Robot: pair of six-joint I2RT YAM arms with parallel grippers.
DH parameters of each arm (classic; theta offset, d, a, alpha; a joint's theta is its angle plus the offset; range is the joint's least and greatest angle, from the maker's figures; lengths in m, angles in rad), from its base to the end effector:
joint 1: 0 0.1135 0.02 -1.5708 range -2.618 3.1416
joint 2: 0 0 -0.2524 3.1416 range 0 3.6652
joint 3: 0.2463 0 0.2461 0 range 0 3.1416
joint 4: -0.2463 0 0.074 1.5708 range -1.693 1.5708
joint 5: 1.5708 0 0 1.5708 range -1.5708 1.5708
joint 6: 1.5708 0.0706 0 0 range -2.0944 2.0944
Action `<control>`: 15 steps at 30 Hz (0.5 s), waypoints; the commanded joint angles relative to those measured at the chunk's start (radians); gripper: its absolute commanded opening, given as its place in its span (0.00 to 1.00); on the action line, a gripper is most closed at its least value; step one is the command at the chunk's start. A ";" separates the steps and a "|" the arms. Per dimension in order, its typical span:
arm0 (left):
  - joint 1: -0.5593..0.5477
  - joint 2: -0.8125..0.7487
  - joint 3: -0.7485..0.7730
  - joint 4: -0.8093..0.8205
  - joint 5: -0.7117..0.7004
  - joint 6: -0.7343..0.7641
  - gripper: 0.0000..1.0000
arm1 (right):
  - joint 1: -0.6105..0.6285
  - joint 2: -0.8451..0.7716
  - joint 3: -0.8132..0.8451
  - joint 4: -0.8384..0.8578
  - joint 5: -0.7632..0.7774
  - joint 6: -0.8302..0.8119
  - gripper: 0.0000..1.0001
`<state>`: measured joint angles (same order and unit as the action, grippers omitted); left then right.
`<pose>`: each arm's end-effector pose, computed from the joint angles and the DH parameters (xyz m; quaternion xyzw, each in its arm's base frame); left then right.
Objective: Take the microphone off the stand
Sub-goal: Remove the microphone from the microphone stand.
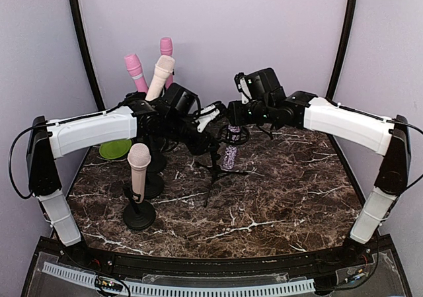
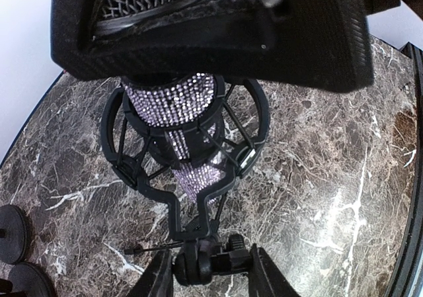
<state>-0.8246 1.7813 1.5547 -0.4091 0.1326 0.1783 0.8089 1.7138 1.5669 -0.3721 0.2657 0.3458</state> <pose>0.2882 -0.3255 0.2797 0.4544 0.7667 -0.1989 0.4077 0.3063 0.2942 0.3173 -0.1320 0.8496 0.1756 0.4794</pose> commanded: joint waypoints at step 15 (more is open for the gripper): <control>-0.002 0.004 -0.025 -0.050 -0.005 0.027 0.17 | 0.037 -0.017 0.109 0.136 -0.223 -0.146 0.22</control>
<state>-0.8276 1.7790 1.5547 -0.4122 0.1349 0.1829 0.8047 1.7145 1.5841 -0.3801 0.1745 0.2340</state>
